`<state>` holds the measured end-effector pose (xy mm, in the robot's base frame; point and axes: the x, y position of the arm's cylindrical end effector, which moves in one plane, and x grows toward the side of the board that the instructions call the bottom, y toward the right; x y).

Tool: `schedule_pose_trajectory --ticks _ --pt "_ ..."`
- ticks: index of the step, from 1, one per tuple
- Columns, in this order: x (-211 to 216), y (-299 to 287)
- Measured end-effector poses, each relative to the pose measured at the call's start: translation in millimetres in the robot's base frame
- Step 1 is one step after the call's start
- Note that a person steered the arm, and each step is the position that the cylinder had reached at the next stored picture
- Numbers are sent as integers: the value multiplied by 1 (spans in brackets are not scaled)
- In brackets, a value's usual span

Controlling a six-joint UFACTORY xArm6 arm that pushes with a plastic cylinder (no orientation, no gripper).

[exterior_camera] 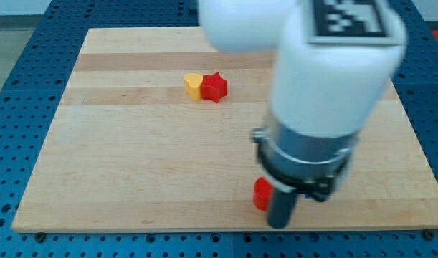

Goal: Slide the red circle left side to the yellow hexagon

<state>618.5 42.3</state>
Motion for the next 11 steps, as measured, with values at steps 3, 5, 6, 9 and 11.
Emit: schedule_pose_trajectory --ticks 3,5,6,9,11 --pt "0 -37" --pt "1 8" --pt "1 8" --pt "-29 -4" --pt "-66 -6"
